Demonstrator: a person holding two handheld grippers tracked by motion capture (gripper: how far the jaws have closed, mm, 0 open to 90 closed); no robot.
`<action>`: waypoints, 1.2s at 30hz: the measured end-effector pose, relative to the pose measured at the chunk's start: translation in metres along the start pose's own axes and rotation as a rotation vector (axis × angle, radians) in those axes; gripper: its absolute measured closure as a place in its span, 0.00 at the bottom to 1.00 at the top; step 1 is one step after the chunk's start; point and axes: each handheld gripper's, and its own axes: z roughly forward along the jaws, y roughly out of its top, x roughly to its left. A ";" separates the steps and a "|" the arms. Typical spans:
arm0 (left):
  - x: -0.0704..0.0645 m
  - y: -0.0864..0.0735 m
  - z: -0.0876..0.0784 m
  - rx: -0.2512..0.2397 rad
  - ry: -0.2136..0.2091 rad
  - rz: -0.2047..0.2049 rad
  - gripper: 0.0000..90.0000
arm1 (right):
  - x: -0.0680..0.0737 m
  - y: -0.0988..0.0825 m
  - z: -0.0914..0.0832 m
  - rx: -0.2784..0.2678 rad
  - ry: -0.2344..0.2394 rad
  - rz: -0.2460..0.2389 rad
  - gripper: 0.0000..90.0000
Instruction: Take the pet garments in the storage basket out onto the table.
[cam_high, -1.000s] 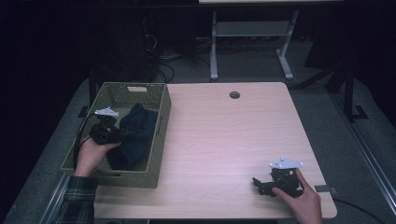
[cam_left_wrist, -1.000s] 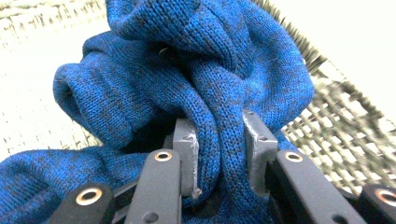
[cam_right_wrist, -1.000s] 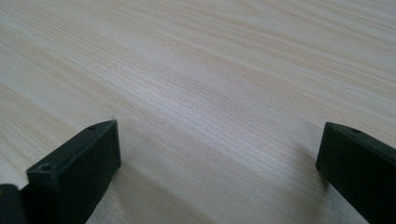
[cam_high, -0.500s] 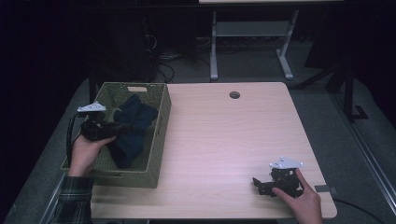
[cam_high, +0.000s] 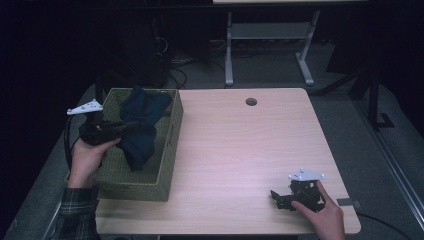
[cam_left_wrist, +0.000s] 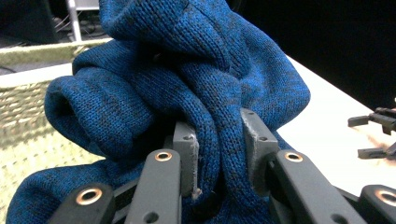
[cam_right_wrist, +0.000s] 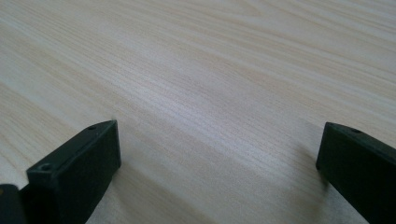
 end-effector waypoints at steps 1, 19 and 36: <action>-0.002 0.002 0.001 -0.004 -0.004 0.006 0.79 | 0.000 0.000 0.000 0.000 0.000 0.000 0.00; -0.045 0.034 0.020 -0.069 -0.101 0.081 0.79 | 0.000 0.000 0.000 0.000 0.000 0.001 0.00; -0.086 0.053 0.064 -0.072 -0.205 0.139 0.79 | 0.000 0.000 0.000 0.000 0.000 0.002 0.00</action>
